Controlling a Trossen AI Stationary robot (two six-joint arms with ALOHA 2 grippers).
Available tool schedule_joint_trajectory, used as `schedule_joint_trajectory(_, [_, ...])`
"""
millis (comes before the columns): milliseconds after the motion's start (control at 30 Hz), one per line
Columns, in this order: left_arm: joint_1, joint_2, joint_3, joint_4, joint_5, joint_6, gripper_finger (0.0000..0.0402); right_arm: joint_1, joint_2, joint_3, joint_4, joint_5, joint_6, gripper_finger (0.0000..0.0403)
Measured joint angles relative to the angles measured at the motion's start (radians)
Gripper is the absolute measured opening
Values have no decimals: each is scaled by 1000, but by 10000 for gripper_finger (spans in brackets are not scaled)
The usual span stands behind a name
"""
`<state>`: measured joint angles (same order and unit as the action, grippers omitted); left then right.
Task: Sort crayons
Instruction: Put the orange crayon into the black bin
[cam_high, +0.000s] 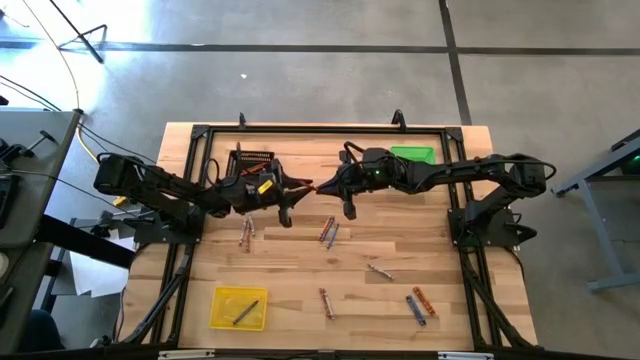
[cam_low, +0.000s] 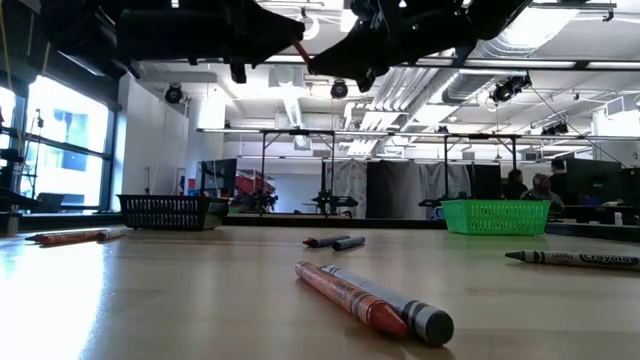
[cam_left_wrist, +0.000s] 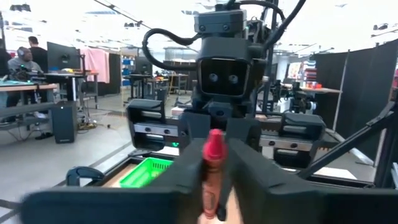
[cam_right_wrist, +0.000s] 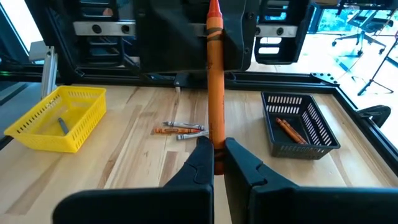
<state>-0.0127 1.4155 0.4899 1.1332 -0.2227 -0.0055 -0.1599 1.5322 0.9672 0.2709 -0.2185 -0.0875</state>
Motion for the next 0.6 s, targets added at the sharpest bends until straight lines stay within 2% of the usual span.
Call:
schedule_joint_trajectory(33, [0, 0, 0, 0, -5, 0, 33, 0, 0, 0, 2, 0, 0, 0])
schedule_joint_trajectory(100, [0, 0, 0, 3, -8, -7, 13, 0, 0, 0, 5, -2, 0, 0])
schedule_joint_trajectory(367, [0, -1, 0, 0, -5, -16, 5, 0, 0, 0, 5, -1, 3, 2])
schedule_joint_trajectory(467, [0, -1, 0, -3, -6, -32, 4, -4, 0, 0, 0, -1, 17, 18])
schedule_joint_trajectory(600, [0, 0, 0, -8, -23, -36, 3, -14, 0, 0, -17, 2, 20, 61])
